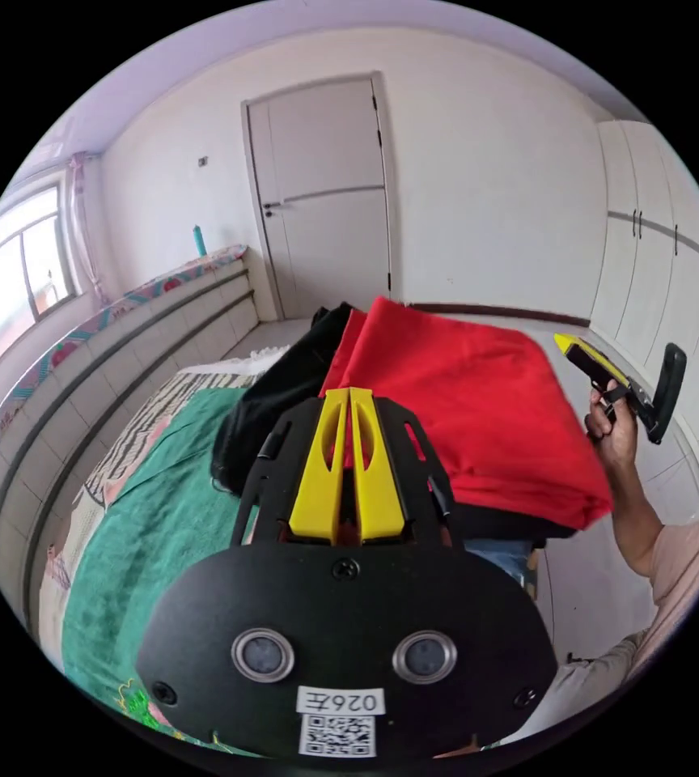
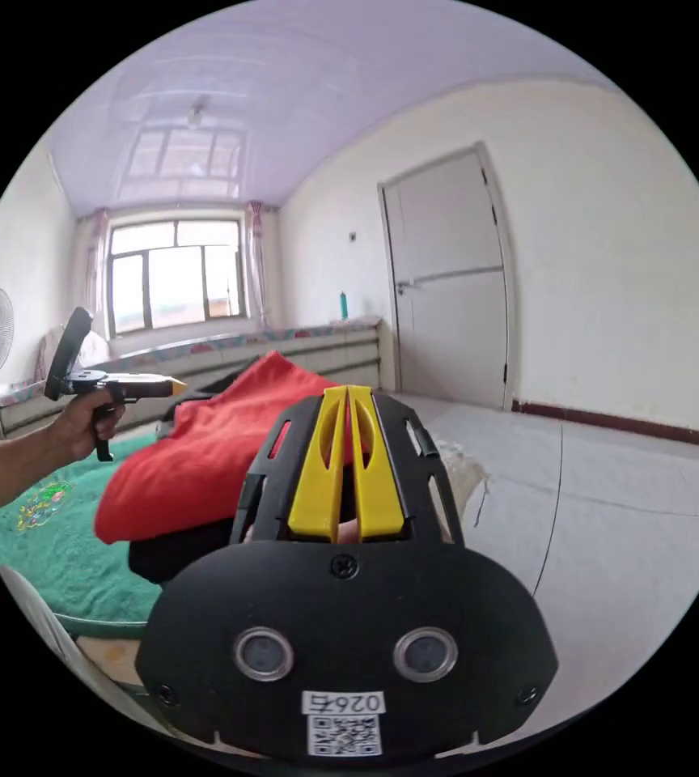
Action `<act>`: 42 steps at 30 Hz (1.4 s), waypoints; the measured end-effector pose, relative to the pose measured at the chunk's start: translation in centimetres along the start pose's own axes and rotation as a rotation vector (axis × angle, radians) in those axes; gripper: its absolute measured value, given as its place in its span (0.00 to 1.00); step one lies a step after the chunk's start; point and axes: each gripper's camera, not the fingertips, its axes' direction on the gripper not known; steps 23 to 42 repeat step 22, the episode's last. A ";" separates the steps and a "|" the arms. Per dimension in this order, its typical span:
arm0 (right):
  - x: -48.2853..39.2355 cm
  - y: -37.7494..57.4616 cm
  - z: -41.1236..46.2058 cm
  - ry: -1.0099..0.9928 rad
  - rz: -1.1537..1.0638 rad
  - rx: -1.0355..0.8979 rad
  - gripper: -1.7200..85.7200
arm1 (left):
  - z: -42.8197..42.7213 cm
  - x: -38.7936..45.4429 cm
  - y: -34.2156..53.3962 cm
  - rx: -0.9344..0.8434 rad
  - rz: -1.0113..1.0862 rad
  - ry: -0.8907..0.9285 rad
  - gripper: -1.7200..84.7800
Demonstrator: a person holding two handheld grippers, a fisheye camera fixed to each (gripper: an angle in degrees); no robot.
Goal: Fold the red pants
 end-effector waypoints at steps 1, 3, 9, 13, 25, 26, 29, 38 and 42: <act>-0.9 -0.6 -2.5 0.001 -0.018 0.096 0.01 | -2.6 1.2 2.1 0.062 -0.012 0.005 0.01; -3.0 -1.4 -6.5 -0.026 -0.068 0.256 0.01 | -6.9 3.2 6.1 0.131 -0.043 -0.006 0.01; -12.1 -6.7 -12.9 -0.375 -0.223 0.584 0.01 | -22.8 13.2 22.8 0.355 -0.071 -0.182 0.01; -21.0 -15.2 -11.5 -0.648 -0.357 0.419 0.01 | -32.8 24.4 35.5 0.425 -0.077 -0.428 0.01; -46.1 -33.0 -5.5 -1.128 -0.562 0.253 0.01 | -45.6 48.4 63.9 0.401 -0.592 -1.464 0.02; -46.1 -33.0 -5.5 -1.128 -0.562 0.253 0.01 | -45.6 48.4 63.9 0.401 -0.592 -1.464 0.02; -46.1 -33.0 -5.5 -1.128 -0.562 0.253 0.01 | -45.6 48.4 63.9 0.401 -0.592 -1.464 0.02; -46.1 -33.0 -5.5 -1.128 -0.562 0.253 0.01 | -45.6 48.4 63.9 0.401 -0.592 -1.464 0.02; -46.1 -33.0 -5.5 -1.128 -0.562 0.253 0.01 | -45.6 48.4 63.9 0.401 -0.592 -1.464 0.02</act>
